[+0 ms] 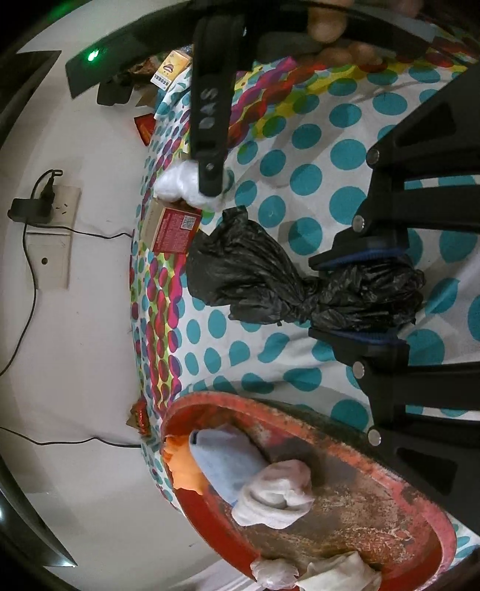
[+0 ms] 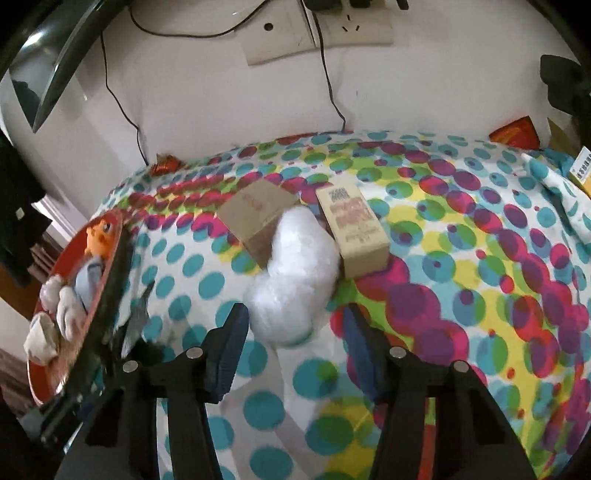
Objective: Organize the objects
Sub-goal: 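Grasp the clear plastic bag with the right gripper while the left gripper holds the black bag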
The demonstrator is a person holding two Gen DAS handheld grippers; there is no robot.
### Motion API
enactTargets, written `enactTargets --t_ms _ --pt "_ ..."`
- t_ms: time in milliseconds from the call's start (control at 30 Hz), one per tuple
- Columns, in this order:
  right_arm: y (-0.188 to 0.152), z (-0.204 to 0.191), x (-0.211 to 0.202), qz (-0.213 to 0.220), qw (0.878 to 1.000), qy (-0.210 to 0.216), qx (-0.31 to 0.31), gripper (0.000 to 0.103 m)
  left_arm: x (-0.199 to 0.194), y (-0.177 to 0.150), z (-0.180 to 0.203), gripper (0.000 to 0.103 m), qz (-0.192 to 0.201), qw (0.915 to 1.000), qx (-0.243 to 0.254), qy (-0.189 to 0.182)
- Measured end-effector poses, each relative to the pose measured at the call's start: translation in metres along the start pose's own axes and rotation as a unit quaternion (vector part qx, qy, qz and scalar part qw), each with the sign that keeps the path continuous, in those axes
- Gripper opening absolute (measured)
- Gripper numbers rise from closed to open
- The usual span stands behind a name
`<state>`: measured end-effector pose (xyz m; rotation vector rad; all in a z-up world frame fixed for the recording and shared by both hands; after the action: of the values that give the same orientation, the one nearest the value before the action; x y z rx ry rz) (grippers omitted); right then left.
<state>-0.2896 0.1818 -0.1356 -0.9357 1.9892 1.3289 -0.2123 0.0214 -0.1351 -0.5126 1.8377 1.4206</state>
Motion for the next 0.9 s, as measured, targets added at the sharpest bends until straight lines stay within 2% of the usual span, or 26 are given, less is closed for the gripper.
enactTargets --t_ms 100,167,300,367,533,700,900 --pt "0.004 -0.004 0.005 0.004 1.0 0.009 0.005 0.049 0.0 0.0 0.0 0.031 0.0 1.0 0.0 0.0" --pt "0.007 -0.006 0.008 0.009 1.0 0.0 0.003 0.048 0.0 0.0 0.0 0.031 0.0 1.0 0.0 0.0" --pt "0.01 -0.013 0.014 0.016 0.999 -0.02 -0.02 0.029 0.0 -0.001 0.002 0.031 0.0 1.0 -0.001 -0.001" --pt "0.009 -0.011 0.01 0.019 0.999 -0.018 -0.026 0.027 -0.001 -0.001 0.002 0.031 0.0 1.0 -0.001 -0.001" --pt "-0.002 0.007 -0.015 0.04 0.999 -0.016 -0.028 0.027 -0.001 -0.002 0.002 0.031 0.0 1.0 -0.001 -0.001" --pt "-0.021 0.028 -0.048 0.066 0.996 -0.044 -0.044 0.027 -0.002 -0.002 0.003 0.031 0.0 1.0 -0.002 -0.001" --pt "-0.03 0.035 -0.057 0.067 0.994 -0.071 -0.054 0.027 -0.002 -0.003 0.003 0.032 0.001 1.0 -0.003 -0.002"
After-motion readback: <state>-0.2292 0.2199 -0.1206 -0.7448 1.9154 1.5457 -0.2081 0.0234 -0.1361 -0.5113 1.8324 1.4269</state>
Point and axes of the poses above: each gripper's, at about its wrist camera, not at the fingertips, and x roughly the way its jaws point, z to its right, y to its top, the point moved 6 cm from there along x, roughly the way its jaws point, and after that the axes turned 10 degrees about x, right-handed, at the moved point
